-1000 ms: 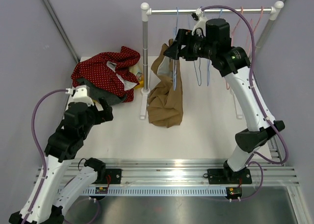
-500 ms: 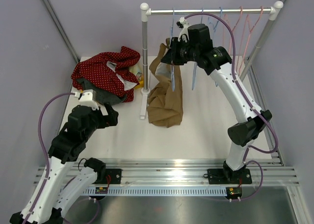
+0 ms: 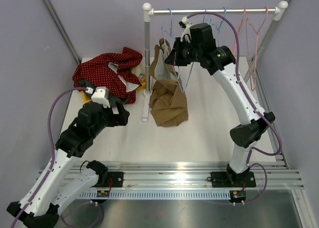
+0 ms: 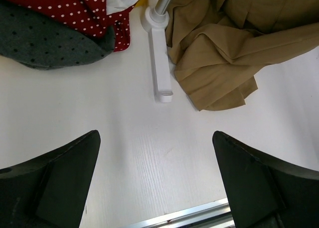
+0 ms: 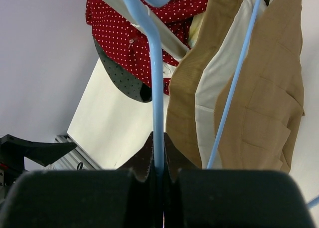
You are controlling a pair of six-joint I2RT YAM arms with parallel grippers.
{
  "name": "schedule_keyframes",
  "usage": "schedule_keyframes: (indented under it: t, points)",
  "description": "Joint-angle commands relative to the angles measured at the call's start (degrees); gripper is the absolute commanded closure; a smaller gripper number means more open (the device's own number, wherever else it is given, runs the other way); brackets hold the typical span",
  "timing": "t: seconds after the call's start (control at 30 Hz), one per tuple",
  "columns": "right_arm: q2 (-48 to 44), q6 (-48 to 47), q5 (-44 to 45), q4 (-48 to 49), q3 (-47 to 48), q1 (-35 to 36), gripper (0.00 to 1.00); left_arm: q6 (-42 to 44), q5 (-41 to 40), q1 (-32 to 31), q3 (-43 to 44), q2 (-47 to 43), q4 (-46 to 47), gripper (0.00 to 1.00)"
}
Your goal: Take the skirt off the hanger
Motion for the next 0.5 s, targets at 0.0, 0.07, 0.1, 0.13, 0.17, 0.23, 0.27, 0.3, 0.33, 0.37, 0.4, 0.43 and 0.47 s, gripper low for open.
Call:
schedule_keyframes:
  t: [0.0, 0.07, 0.1, 0.13, 0.17, 0.23, 0.27, 0.3, 0.33, 0.37, 0.4, 0.43, 0.47]
  points:
    - [-1.89, -1.72, 0.68, 2.57, 6.47, 0.77, 1.0, 0.79, -0.16, -3.03, 5.91, 3.76, 6.01, 0.01]
    - [-1.36, -2.07, 0.59, 1.34, 9.29, 0.77, 1.0, 1.93, -3.13, -6.98, 8.82, 9.29, 6.89, 0.01]
    - [-1.27, -2.16, 0.68, 0.12, 12.44, 0.77, 1.0, 2.55, -4.2, -8.56, 10.74, 11.32, 7.24, 0.01]
    - [-0.93, -2.33, 0.77, -0.68, 13.95, 0.77, 1.0, 3.16, -5.17, -10.23, 14.16, 13.16, 7.77, 0.01]
    - [-0.83, -2.6, 1.03, -1.29, 15.53, 0.77, 1.0, 4.13, -6.4, -13.11, 16.28, 17.45, 8.91, 0.01]
    - [-1.27, -2.86, 1.82, -2.27, 18.44, 0.77, 1.0, 5.36, -5.8, -17.16, 21.28, 21.25, 11.97, 0.01]
    - [-1.71, -2.78, 2.17, -2.27, 18.79, 0.77, 1.0, 5.63, -5.27, -18.32, 22.53, 24.31, 13.38, 0.01]
    - [-2.15, -2.69, 2.69, -2.01, 18.79, 0.77, 1.0, 5.89, -4.57, -19.55, 23.32, 26.0, 15.05, 0.01]
    - [-3.2, -2.51, 2.79, -1.92, 18.71, 0.77, 1.0, 6.24, -3.08, -21.82, 23.94, 27.23, 19.16, 0.01]
    - [-3.73, -1.99, 2.79, -1.83, 18.62, 0.77, 1.0, 6.33, -2.37, -22.89, 23.86, 29.59, 21.81, 0.01]
    - [-4.17, -1.64, 2.61, -1.31, 18.18, 0.77, 1.0, 6.42, -1.5, -23.94, 23.34, 30.57, 24.45, 0.01]
    - [-5.39, -1.28, 2.44, -1.04, 17.74, 0.77, 1.0, 6.33, 0.51, -25.78, 22.9, 31.72, 29.69, 0.01]
    - [-5.93, -1.02, 2.09, -0.6, 16.96, 0.77, 1.0, 6.16, 1.41, -26.58, 22.11, 34.16, 32.01, 0.01]
